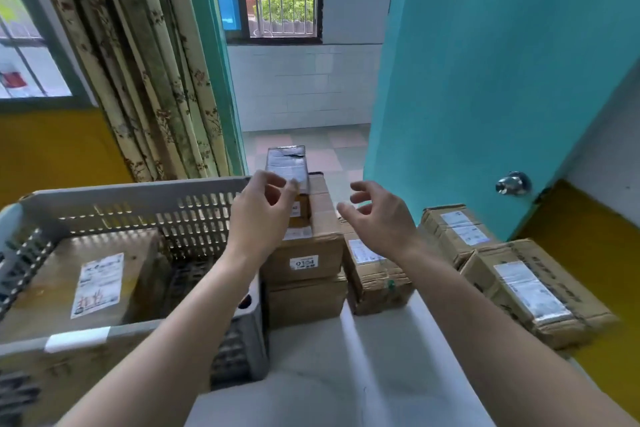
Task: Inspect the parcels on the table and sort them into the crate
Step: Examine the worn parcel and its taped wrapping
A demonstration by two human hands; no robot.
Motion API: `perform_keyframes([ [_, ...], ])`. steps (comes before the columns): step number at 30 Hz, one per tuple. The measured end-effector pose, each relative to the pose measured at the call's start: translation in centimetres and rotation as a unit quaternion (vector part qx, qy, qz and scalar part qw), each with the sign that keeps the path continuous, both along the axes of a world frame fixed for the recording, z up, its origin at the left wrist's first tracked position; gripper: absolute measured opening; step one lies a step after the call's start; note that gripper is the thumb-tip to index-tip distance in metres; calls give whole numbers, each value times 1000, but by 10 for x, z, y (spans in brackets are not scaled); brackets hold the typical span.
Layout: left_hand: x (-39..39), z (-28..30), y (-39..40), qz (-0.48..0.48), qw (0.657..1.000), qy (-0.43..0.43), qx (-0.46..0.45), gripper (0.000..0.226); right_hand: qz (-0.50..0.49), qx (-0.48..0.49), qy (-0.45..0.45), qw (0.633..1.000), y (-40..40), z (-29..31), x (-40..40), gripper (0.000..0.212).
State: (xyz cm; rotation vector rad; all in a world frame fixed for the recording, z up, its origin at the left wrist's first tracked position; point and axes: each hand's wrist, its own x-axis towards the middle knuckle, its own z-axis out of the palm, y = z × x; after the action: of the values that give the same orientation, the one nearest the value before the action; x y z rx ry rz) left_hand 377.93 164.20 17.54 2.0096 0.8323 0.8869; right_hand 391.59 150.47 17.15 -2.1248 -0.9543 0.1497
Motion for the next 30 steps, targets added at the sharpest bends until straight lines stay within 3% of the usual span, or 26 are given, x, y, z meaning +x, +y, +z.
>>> perform_keyframes([
  [5, 54, -22, -61, -46, 998, 30, -15, 24, -33, -13, 21, 999, -52, -20, 62, 47],
  [11, 111, -75, -101, -89, 986, 101, -95, 40, -75, -42, 77, 993, -94, -63, 116, 51],
  [23, 161, -190, -113, -53, 948, 209, -234, 44, -97, -137, 188, 968, -103, -164, 165, 65],
  [30, 193, -241, -117, -13, 929, 242, -280, 65, -76, -197, 256, 943, -88, -217, 180, 73],
])
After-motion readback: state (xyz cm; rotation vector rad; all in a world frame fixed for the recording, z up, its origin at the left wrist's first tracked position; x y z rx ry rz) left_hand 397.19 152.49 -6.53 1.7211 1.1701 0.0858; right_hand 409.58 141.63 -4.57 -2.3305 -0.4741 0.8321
